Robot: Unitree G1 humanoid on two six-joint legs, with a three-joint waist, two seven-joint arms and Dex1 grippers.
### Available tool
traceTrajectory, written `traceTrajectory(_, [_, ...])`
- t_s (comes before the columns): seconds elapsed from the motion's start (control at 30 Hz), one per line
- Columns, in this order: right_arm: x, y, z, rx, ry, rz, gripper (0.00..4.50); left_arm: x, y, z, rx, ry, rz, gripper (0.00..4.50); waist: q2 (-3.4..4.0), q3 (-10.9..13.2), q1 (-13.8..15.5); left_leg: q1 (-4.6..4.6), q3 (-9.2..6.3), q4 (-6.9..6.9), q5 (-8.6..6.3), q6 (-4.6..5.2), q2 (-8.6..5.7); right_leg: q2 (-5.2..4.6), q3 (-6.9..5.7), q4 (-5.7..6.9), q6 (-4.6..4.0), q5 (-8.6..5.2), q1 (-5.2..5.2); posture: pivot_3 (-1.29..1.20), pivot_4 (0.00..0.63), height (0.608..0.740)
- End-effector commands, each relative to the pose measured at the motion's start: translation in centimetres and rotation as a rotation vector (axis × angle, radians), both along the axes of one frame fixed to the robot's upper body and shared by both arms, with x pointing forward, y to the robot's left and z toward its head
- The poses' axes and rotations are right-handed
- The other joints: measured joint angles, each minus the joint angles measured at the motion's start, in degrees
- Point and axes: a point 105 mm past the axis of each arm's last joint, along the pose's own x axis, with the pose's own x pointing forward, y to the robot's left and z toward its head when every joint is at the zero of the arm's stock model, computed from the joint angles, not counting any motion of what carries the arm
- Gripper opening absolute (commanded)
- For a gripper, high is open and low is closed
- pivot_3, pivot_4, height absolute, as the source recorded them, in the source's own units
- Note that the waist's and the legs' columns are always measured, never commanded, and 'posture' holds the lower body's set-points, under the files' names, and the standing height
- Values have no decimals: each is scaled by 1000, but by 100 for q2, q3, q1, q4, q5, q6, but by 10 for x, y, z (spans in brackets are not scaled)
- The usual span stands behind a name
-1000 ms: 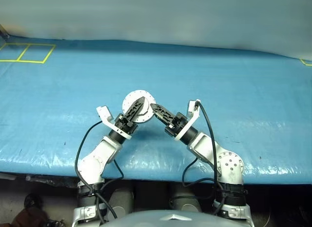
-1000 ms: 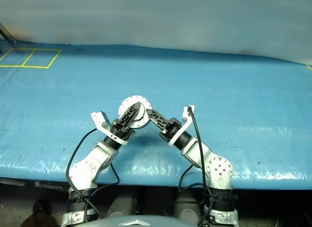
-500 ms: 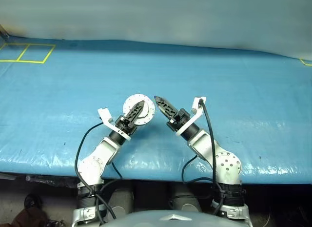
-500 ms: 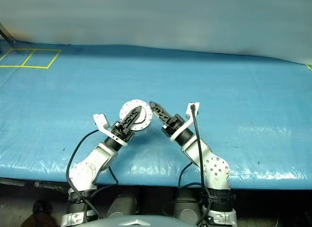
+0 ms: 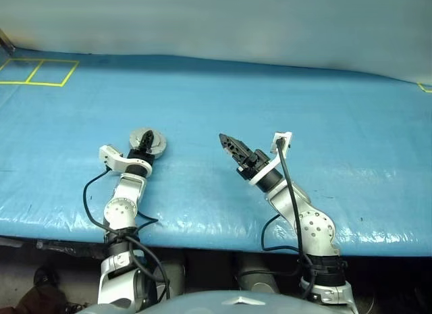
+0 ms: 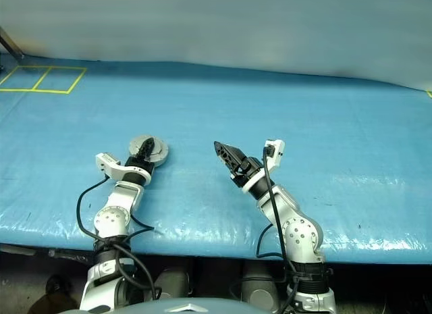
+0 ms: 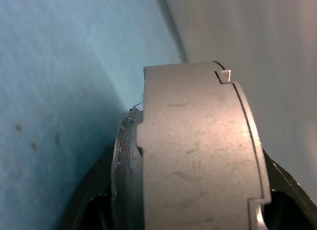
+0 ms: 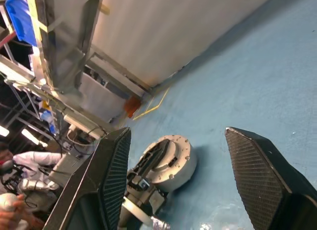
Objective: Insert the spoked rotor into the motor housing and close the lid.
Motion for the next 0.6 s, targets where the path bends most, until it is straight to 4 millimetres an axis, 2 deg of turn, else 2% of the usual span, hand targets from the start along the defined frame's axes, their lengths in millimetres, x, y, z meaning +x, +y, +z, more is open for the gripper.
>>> traceTrajectory(0.03, [0,-1,10,-29,-67,-25,3191,10,24,13,63,-5,110,2637,-1,0,-1,0,0,1,1,-1,0,0,0,0,2,1,0,0,150,740])
traceTrajectory(0.2, [0,4,6,-39,-62,-12,3191,5,37,-5,102,115,173,2637,-3,-2,-34,13,2,-1,1,-2,0,0,4,1,2,1,12,0,150,740])
traceTrajectory(0.23, [-1,6,6,-37,-59,-2,3226,4,37,-6,100,117,166,3214,-2,-2,-42,22,2,-3,1,-3,0,0,4,2,2,1,19,0,150,740])
traceTrajectory(0.37, [0,8,2,-49,-45,9,3226,-7,55,-7,142,145,253,4457,-1,-3,-80,78,5,-7,0,-2,3,0,4,1,-7,-5,66,0,150,740])
traceTrajectory(0.47, [1,9,0,-60,-37,17,3226,-25,80,-3,184,142,381,4486,-1,-4,-142,85,6,-7,-1,-2,5,0,5,1,-7,-6,71,0,150,740])
traceTrajectory(0.6, [4,9,-5,-109,-21,22,3226,-44,101,1,230,141,469,4486,0,-5,-159,84,5,-10,0,-2,6,0,5,3,-8,-6,68,0,150,740])
